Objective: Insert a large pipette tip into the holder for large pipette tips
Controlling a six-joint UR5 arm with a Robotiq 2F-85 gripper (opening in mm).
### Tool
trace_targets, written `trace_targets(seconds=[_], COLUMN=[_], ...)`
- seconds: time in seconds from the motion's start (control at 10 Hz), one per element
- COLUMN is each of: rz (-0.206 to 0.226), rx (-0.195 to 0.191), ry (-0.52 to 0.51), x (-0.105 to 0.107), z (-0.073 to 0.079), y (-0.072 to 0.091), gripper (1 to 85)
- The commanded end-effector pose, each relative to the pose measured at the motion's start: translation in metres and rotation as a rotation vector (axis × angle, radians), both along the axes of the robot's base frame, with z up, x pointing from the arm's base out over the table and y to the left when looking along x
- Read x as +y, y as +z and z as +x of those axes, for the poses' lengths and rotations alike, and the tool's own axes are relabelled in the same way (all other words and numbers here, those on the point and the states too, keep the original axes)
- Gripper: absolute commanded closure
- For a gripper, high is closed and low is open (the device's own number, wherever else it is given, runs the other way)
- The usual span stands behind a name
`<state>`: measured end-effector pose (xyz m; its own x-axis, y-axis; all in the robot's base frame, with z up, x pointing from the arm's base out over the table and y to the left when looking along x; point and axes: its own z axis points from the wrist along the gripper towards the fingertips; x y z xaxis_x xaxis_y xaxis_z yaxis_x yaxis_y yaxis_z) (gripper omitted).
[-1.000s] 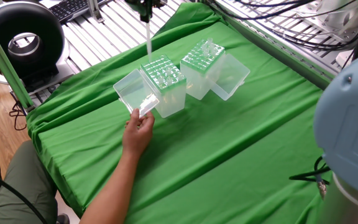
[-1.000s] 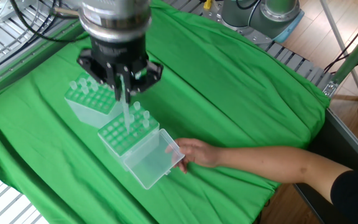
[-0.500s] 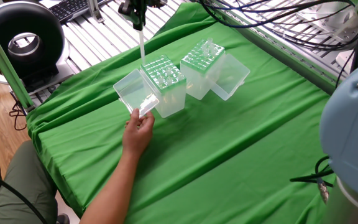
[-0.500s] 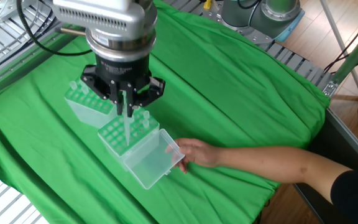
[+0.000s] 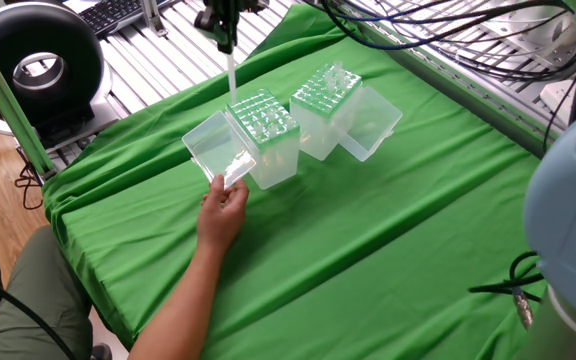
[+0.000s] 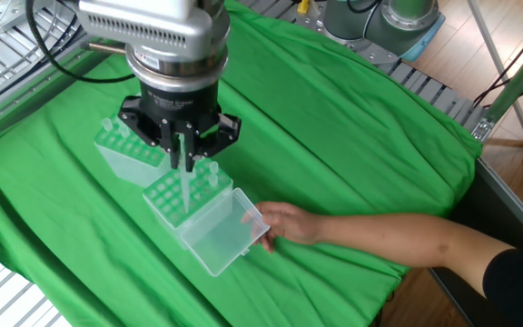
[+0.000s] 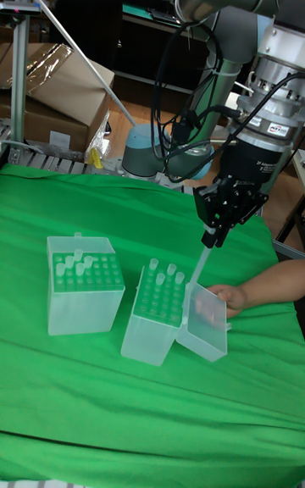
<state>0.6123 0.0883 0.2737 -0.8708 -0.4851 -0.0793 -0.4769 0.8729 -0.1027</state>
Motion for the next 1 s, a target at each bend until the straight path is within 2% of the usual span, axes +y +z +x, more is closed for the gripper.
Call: trace_targets(seconds=[0.0, 0.5, 0.9], rz=[0.003, 0.008, 0.024], rx=[0.015, 0.015, 0.011], ry=[0.0, -0.006, -0.012], x=[-0.002, -0.002, 0.001], z=[-0.012, -0.02, -0.019], y=[0.001, -0.003, -0.008], gripper=[84.7, 84.7, 84.7])
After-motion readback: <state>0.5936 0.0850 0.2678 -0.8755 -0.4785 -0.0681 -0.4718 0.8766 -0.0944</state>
